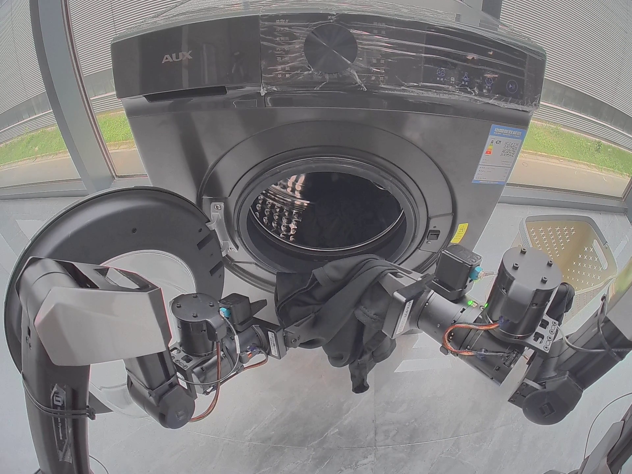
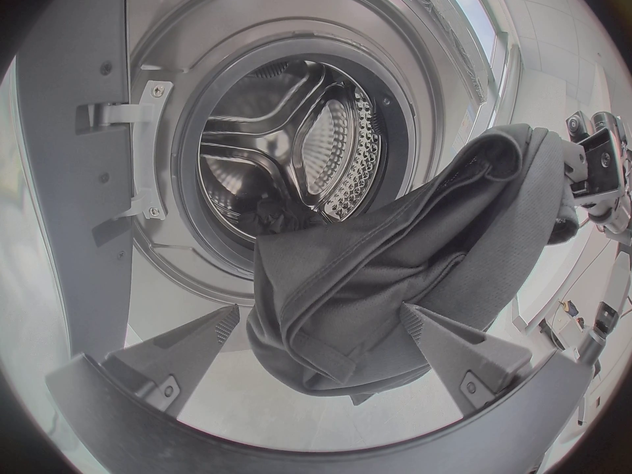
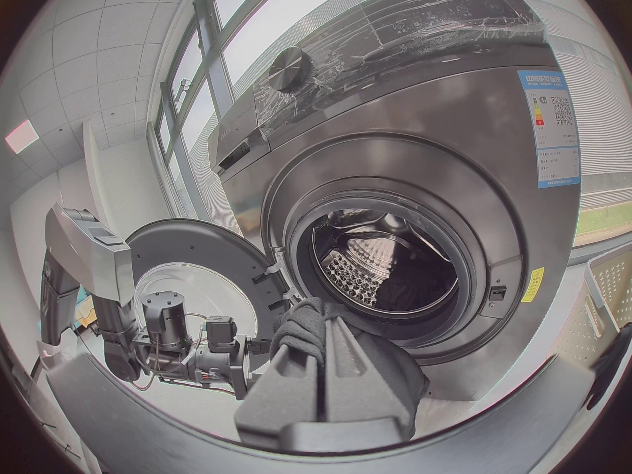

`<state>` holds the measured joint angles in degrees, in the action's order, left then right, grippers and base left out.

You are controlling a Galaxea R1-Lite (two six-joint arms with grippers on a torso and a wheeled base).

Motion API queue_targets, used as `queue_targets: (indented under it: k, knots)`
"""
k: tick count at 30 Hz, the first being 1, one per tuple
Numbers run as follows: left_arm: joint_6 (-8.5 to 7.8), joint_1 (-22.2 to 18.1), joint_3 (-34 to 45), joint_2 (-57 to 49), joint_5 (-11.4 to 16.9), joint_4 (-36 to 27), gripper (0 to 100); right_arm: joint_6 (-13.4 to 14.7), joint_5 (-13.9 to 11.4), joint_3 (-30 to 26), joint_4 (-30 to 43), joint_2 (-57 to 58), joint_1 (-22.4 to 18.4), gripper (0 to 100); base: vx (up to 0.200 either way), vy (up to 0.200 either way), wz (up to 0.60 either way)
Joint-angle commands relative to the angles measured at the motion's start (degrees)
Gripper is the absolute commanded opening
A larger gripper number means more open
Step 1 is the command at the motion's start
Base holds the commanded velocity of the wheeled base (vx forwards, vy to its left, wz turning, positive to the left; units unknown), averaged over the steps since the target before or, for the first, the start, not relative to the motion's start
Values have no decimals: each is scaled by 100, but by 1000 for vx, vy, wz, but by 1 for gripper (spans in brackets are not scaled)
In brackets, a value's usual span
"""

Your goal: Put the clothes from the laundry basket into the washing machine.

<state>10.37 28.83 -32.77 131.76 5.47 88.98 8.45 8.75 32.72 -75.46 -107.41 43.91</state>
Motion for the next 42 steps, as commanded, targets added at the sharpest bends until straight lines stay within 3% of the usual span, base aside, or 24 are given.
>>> queue_targets:
  k: [1, 23, 42]
  knots:
    - [8, 0, -168, 210, -2, 14, 100, -1, 4, -29, 5, 89, 12, 0, 0, 0, 0]
    - [0, 79, -459, -150, -20, 23, 100, 8, -14, -284, 5, -8, 179, 0, 0, 0, 0]
    - [-27, 501, 69, -642, 42, 32, 100, -10, -163, 200, -4, -500, 30, 0, 0, 0, 0]
